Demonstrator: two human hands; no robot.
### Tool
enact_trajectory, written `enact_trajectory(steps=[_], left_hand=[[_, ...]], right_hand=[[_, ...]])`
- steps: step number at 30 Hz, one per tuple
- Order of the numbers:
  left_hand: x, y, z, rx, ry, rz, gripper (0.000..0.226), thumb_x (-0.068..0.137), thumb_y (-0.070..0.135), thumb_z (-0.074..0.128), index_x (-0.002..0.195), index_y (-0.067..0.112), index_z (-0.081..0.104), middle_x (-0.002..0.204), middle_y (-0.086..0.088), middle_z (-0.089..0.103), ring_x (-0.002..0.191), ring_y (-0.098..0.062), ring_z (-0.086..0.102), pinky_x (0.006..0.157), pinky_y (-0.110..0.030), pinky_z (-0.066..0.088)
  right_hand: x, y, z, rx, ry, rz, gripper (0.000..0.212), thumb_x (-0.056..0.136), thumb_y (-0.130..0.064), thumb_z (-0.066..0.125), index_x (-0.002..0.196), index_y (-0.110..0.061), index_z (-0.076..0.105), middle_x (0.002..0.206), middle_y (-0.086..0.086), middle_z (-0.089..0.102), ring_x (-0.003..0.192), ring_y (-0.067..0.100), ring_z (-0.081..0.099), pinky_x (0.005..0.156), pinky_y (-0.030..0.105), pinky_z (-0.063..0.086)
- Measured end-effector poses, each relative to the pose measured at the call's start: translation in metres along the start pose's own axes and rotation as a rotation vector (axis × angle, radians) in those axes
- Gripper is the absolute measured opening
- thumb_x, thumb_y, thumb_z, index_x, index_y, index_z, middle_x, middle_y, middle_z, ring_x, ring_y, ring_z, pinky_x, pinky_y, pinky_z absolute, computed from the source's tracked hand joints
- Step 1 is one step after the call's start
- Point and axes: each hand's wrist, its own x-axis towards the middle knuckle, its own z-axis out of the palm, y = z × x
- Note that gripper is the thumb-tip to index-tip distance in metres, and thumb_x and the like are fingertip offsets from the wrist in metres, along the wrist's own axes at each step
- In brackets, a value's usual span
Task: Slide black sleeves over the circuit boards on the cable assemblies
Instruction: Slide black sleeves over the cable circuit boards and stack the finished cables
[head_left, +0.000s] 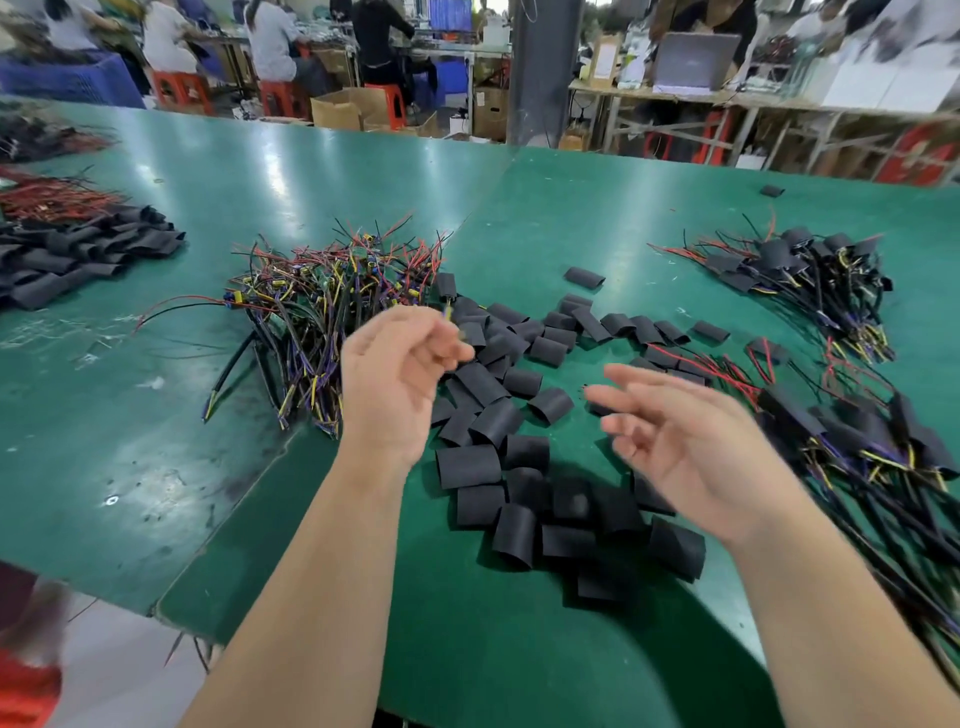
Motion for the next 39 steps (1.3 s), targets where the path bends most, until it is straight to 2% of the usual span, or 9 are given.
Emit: enact_trajectory(steps=[4, 8, 13, 18, 20, 25, 29, 35, 39], left_hand=[[-0.012, -0.005, 0.009, 0.030, -0.258, -0.109, 0.014, 0.061, 0.018, 0.057, 0.052, 0.010, 0.065, 0.060, -0.004, 0.056, 0.049, -0.020, 0.055, 0.053, -0.023, 0.043], [-0.016, -0.002, 0.005, -0.022, -0.408, -0.186, 0.012, 0.058, 0.014, 0.057, 0.052, 0.008, 0.064, 0.064, -0.005, 0.056, 0.049, -0.022, 0.054, 0.054, -0.024, 0.043], [-0.018, -0.001, 0.005, -0.086, -0.659, -0.316, 0.017, 0.063, 0.028, 0.072, 0.060, 0.011, 0.069, 0.068, -0.003, 0.058, 0.054, -0.019, 0.055, 0.057, -0.026, 0.042], [-0.026, -0.012, 0.012, 0.166, -0.870, -0.554, 0.013, 0.066, 0.015, 0.062, 0.065, 0.008, 0.073, 0.070, -0.006, 0.065, 0.063, -0.024, 0.057, 0.056, -0.027, 0.039], [-0.028, -0.016, 0.011, 0.230, -0.897, -0.616, 0.017, 0.071, 0.015, 0.059, 0.068, 0.009, 0.074, 0.080, -0.011, 0.069, 0.075, -0.028, 0.061, 0.060, -0.023, 0.043], [-0.021, -0.014, 0.014, 0.350, -0.623, -0.695, 0.024, 0.073, 0.018, 0.052, 0.063, 0.011, 0.072, 0.080, -0.009, 0.073, 0.064, -0.019, 0.069, 0.054, -0.020, 0.048], [-0.013, -0.019, 0.015, 0.386, -0.221, -0.812, 0.048, 0.099, 0.035, 0.033, 0.087, 0.003, 0.066, 0.068, -0.010, 0.070, 0.052, -0.019, 0.066, 0.044, -0.019, 0.048], [-0.017, -0.027, 0.016, 0.439, -0.204, -0.629, 0.036, 0.089, 0.029, 0.065, 0.083, -0.006, 0.068, 0.068, -0.017, 0.062, 0.045, -0.017, 0.052, 0.044, -0.020, 0.046], [-0.016, -0.023, 0.020, 0.225, -0.131, -0.543, 0.011, 0.087, 0.014, 0.065, 0.078, 0.012, 0.071, 0.071, -0.002, 0.071, 0.056, -0.009, 0.065, 0.051, -0.021, 0.053]], right_hand=[[0.002, 0.010, 0.010, 0.246, -0.157, 0.181, 0.037, 0.074, -0.018, 0.061, 0.108, -0.007, 0.051, 0.121, 0.022, 0.064, 0.066, 0.015, 0.065, 0.055, 0.022, 0.051], [0.008, 0.006, 0.002, 0.484, -0.079, 0.079, 0.069, 0.082, -0.019, 0.060, 0.141, 0.004, 0.032, 0.115, 0.018, 0.067, 0.063, 0.014, 0.058, 0.054, 0.023, 0.049], [0.010, 0.011, 0.007, 0.079, -0.009, 0.363, 0.030, 0.096, -0.033, 0.047, 0.103, -0.005, 0.056, 0.072, 0.013, 0.068, 0.046, 0.016, 0.056, 0.043, 0.019, 0.046], [0.009, 0.021, 0.025, 0.027, -0.065, 0.133, 0.036, 0.071, -0.018, 0.064, 0.105, -0.006, 0.060, 0.082, 0.008, 0.073, 0.060, 0.015, 0.061, 0.062, 0.027, 0.047], [0.008, 0.019, 0.023, 0.077, -0.054, 0.084, 0.038, 0.068, -0.010, 0.065, 0.106, -0.006, 0.061, 0.085, 0.008, 0.074, 0.056, 0.012, 0.060, 0.054, 0.022, 0.049], [0.002, 0.011, 0.017, 0.152, -0.127, -0.025, 0.024, 0.065, -0.001, 0.064, 0.081, -0.014, 0.077, 0.070, 0.006, 0.069, 0.049, 0.009, 0.057, 0.049, 0.017, 0.048], [-0.003, 0.016, 0.018, -0.250, -0.190, -0.168, 0.046, 0.081, 0.021, 0.045, 0.072, -0.013, 0.075, 0.068, 0.011, 0.069, 0.060, 0.020, 0.063, 0.054, 0.019, 0.048], [-0.012, 0.026, 0.032, -0.581, -0.383, -0.222, 0.058, 0.078, 0.027, 0.039, 0.076, -0.019, 0.074, 0.068, 0.009, 0.070, 0.061, 0.012, 0.065, 0.060, 0.018, 0.048], [-0.016, 0.023, 0.036, -0.614, -0.395, -0.221, 0.052, 0.081, 0.025, 0.041, 0.083, -0.016, 0.074, 0.077, 0.012, 0.073, 0.065, 0.013, 0.068, 0.060, 0.019, 0.050]])
